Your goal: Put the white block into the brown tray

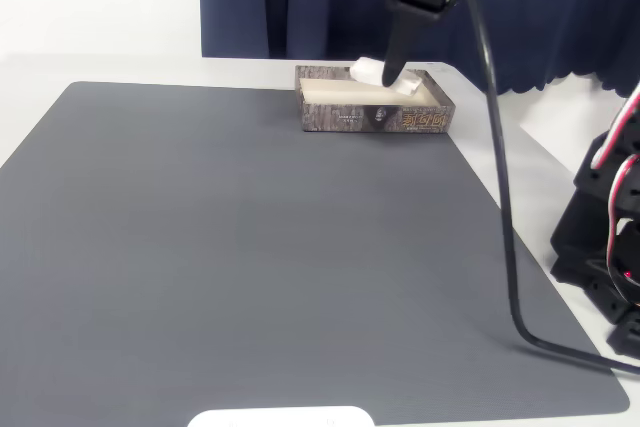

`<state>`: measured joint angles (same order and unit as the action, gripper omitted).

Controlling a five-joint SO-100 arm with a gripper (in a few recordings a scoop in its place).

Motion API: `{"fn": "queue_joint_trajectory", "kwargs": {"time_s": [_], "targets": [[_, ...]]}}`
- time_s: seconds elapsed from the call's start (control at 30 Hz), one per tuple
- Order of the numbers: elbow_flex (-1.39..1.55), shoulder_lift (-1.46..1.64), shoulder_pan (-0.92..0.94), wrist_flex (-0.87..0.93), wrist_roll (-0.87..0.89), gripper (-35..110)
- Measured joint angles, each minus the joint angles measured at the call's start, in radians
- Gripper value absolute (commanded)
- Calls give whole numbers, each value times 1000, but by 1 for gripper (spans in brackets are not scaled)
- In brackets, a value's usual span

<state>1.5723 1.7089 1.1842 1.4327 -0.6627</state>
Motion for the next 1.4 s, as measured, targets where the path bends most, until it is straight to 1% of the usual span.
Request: {"fn": "queue_joint_trajectory", "kwargs": {"time_s": [0.33,0.6,0.9,1.0,1.3,1.4], "targets": [[-345,-290,107,38,-35,0],[-589,-511,129,55,-35,0],[-822,-699,153,114,-61,0],[-873,-741,172,132,-64,0],[-899,-782,192,137,-66,0],[-904,-782,192,137,-118,0]]}}
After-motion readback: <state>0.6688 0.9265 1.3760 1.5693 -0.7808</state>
